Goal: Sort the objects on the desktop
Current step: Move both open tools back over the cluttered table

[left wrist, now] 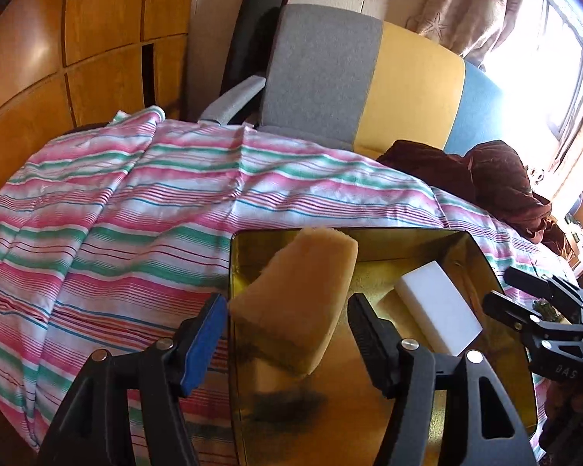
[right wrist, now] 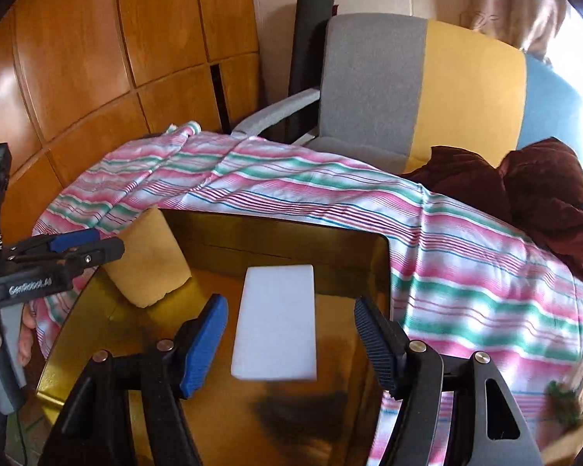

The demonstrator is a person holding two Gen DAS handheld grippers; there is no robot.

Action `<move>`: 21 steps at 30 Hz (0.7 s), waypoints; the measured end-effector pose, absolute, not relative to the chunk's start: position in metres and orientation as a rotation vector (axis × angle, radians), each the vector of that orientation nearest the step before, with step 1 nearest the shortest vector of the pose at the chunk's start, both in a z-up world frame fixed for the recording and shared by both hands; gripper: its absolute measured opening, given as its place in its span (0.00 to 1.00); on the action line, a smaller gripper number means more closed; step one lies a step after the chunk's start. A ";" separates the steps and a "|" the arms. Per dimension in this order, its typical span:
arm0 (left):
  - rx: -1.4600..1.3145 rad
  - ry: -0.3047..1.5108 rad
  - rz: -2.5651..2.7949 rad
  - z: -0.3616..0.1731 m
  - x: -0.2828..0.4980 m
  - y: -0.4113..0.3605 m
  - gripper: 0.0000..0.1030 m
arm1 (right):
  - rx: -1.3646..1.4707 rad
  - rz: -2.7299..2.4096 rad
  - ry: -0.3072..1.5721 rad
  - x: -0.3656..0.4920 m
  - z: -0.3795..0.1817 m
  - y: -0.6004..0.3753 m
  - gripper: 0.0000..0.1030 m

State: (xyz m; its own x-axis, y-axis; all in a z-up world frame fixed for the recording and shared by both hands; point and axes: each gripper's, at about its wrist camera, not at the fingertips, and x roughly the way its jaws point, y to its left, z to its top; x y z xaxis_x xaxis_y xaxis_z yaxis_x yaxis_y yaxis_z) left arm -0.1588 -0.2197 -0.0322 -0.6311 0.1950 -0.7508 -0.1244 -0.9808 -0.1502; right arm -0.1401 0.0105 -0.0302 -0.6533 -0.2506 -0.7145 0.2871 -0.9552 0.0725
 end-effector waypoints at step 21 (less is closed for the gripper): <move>-0.958 -0.004 2.127 -0.001 -0.040 -0.023 0.64 | 1.022 -2.982 0.001 0.092 -0.040 0.184 0.85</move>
State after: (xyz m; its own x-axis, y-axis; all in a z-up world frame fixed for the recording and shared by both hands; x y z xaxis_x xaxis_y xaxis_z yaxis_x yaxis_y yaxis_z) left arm -0.0396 -0.0234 -0.0008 -0.4055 0.6609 -0.6315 -0.6585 -0.6904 -0.2996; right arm 0.0917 0.1842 -0.0400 -0.7898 0.0100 -0.6132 -0.0096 -0.9999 -0.0040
